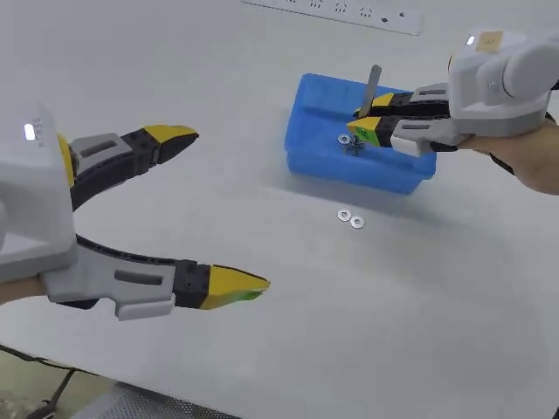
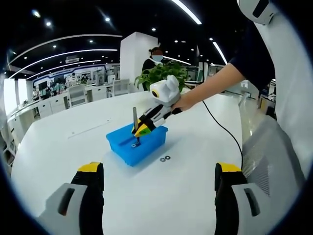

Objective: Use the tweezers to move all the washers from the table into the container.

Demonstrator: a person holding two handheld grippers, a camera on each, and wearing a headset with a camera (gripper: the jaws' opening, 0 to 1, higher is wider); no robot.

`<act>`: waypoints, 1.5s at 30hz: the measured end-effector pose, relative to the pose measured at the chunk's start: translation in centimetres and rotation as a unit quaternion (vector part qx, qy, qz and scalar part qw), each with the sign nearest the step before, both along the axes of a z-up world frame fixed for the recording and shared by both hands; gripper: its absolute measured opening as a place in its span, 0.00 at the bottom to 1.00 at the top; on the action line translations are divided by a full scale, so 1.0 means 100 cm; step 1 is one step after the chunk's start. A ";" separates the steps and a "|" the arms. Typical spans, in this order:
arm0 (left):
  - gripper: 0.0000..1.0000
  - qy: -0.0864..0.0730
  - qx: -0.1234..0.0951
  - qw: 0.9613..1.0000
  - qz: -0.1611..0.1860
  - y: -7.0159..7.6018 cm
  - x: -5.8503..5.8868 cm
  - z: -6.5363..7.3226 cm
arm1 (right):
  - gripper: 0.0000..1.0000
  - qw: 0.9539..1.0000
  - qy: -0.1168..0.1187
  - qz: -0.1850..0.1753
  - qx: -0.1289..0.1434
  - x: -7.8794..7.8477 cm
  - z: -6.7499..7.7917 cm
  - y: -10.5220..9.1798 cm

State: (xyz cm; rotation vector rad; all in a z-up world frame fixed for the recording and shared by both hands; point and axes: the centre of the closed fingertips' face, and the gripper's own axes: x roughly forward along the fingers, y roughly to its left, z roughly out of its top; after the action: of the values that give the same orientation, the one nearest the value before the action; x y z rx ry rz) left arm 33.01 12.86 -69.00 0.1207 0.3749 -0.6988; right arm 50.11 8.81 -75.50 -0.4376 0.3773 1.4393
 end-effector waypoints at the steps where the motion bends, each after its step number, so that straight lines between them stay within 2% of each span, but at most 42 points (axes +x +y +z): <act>1: 1.00 0.000 0.000 1.000 0.000 0.000 0.001 0.000 | 0.11 1.000 -0.001 0.001 0.000 0.000 0.002 0.000; 7: 1.00 -0.006 0.000 1.000 -0.006 -0.005 0.007 0.003 | 0.10 1.000 -0.004 0.002 0.008 -0.002 0.011 0.000; 11: 1.00 -0.006 -0.001 1.000 -0.009 -0.008 0.009 0.003 | 0.08 1.000 -0.004 0.003 0.024 -0.004 0.016 0.001; 14: 1.00 -0.005 0.001 1.000 -0.011 -0.009 0.009 0.003 | 0.07 0.999 0.000 -0.005 0.047 -0.005 0.022 0.003; 17: 1.00 -0.004 0.000 1.000 -0.012 -0.009 0.012 0.002 | 0.07 0.999 0.004 -0.005 0.054 -0.001 0.021 0.004; 19: 0.99 -0.006 -0.001 1.000 -0.013 -0.008 0.019 0.002 | 0.07 0.998 0.002 0.002 0.055 -0.003 0.022 0.005; 21: 0.99 -0.011 -0.015 1.000 -0.009 -0.007 0.033 0.006 | 0.07 0.998 0.004 0.007 0.061 -0.006 0.024 0.006; 23: 0.99 -0.021 -0.033 0.999 -0.005 -0.007 0.051 0.012 | 0.06 0.998 0.005 0.011 0.067 -0.007 0.026 0.007; 24: 0.99 -0.027 -0.052 0.998 0.000 -0.007 0.065 0.018 | 0.06 0.998 0.005 0.012 0.068 -0.008 0.026 0.007; 26: 0.99 -0.032 -0.073 0.997 0.006 -0.006 0.084 0.024 | 0.06 0.997 0.008 0.016 0.071 -0.010 0.026 0.008; 27: 0.97 -0.039 -0.087 0.995 0.011 -0.006 0.099 0.030 | 0.06 0.997 0.007 0.017 0.071 -0.011 0.027 0.008; 29: 0.93 -0.045 -0.095 0.994 0.014 -0.007 0.118 0.037 | 0.06 0.997 0.009 0.021 0.071 -0.013 0.027 0.008; 31: 0.87 -0.060 -0.104 0.993 0.011 -0.012 0.131 0.045 | 0.06 0.997 0.010 0.025 0.071 -0.015 0.027 0.007; 32: 0.84 -0.063 -0.108 0.992 0.008 -0.015 0.135 0.049 | 0.07 0.997 0.009 0.027 0.072 -0.016 0.028 0.007; 34: 0.80 -0.057 -0.120 0.991 -0.008 -0.025 0.142 0.049 | 0.07 0.997 0.014 0.034 0.072 -0.019 0.030 0.006; 37: 0.78 -0.041 -0.107 0.993 -0.029 -0.037 0.150 0.037 | 0.07 0.996 0.016 0.040 0.072 -0.020 0.031 0.003; 39: 0.72 -0.037 -0.100 0.993 -0.056 -0.048 0.150 0.032 | 0.07 0.996 0.018 0.039 0.074 -0.020 0.031 0.000; 40: 0.66 -0.032 -0.102 0.992 -0.065 -0.052 0.149 0.031 | 0.07 0.996 0.021 0.040 0.075 -0.020 0.031 -0.001; 41: 0.53 -0.024 -0.105 0.991 -0.083 -0.057 0.147 0.031 | 0.07 0.996 0.023 0.039 0.075 -0.020 0.031 -0.002; 43: 0.21 -0.028 -0.103 0.988 -0.112 -0.064 0.144 0.033 | 0.07 0.996 0.028 0.038 0.073 -0.020 0.028 -0.004; 44: 0.15 -0.026 -0.095 0.990 -0.103 -0.069 0.144 0.034 | 0.07 0.996 0.027 0.046 0.072 -0.023 0.027 -0.006; 45: 0.20 -0.037 -0.092 0.990 -0.099 -0.070 0.149 0.036 | 0.07 0.996 0.031 0.042 0.074 -0.022 0.028 -0.006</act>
State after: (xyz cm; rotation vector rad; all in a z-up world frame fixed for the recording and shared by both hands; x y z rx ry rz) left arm 47.91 5.91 -65.36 0.0090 0.2281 -0.9182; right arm 47.87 8.22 -72.73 -0.2932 0.3024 1.5539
